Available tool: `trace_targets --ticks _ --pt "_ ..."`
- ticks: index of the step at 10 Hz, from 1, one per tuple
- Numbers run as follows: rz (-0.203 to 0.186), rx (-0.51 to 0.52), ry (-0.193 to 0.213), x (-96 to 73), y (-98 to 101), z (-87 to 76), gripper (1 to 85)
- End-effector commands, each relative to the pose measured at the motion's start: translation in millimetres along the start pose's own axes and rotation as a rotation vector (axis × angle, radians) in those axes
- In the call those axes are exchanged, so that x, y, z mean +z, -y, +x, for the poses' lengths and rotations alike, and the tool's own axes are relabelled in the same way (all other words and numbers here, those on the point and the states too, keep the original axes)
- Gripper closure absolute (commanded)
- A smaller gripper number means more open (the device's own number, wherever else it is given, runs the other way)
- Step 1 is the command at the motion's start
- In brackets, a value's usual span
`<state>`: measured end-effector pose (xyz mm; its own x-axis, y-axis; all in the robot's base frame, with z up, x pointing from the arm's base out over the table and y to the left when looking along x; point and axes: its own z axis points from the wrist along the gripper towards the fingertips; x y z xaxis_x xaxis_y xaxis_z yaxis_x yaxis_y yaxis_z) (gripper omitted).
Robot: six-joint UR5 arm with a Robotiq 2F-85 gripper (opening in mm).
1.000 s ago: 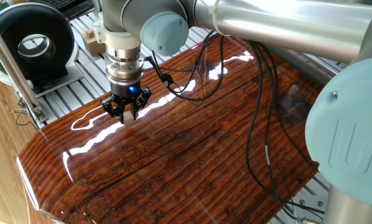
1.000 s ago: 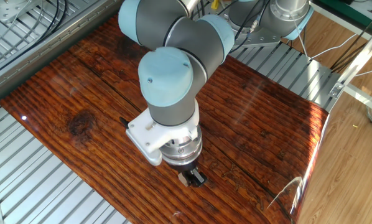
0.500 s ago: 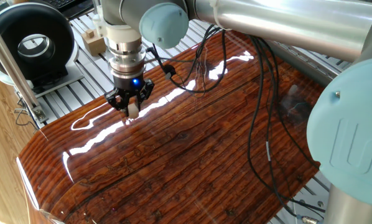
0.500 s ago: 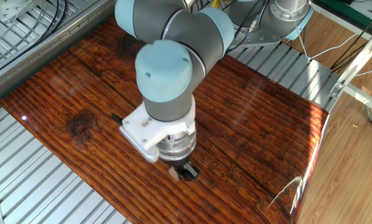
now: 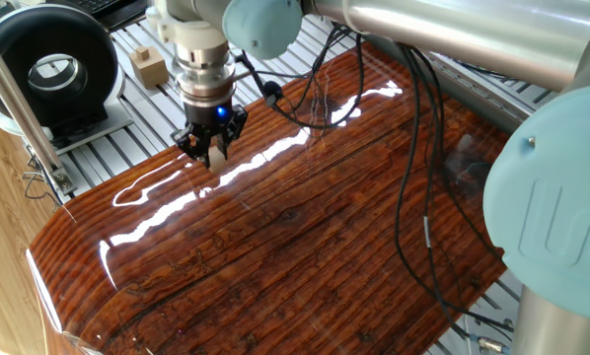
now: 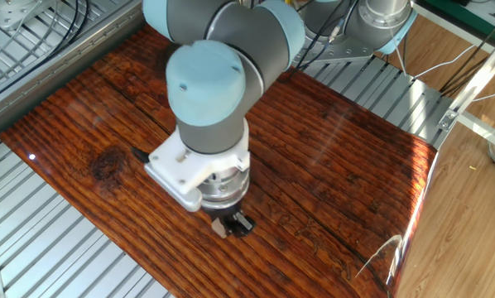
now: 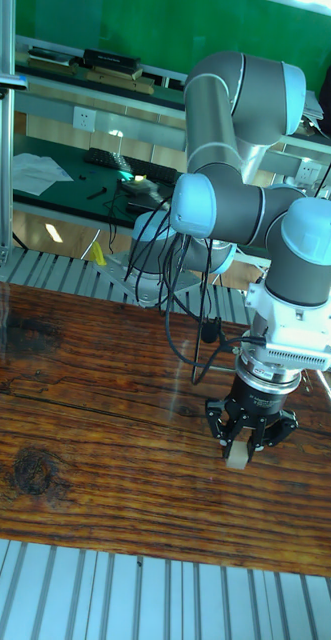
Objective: Hold a small block with the gripper and sweep it from left to right on the table
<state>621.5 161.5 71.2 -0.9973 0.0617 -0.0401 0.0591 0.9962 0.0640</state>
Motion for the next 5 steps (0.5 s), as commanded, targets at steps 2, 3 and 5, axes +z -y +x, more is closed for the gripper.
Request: trace_targets --ticks 2,3,5 --pt "-0.056 0.0 0.034 1.5 -14.3 -9.8 84.7" --pt "-0.073 0.015 0.05 12.1 -25.2 -9.4 84.7" --pt "-0.065 0.03 0.059 35.4 -32.1 -5.5 84.7"
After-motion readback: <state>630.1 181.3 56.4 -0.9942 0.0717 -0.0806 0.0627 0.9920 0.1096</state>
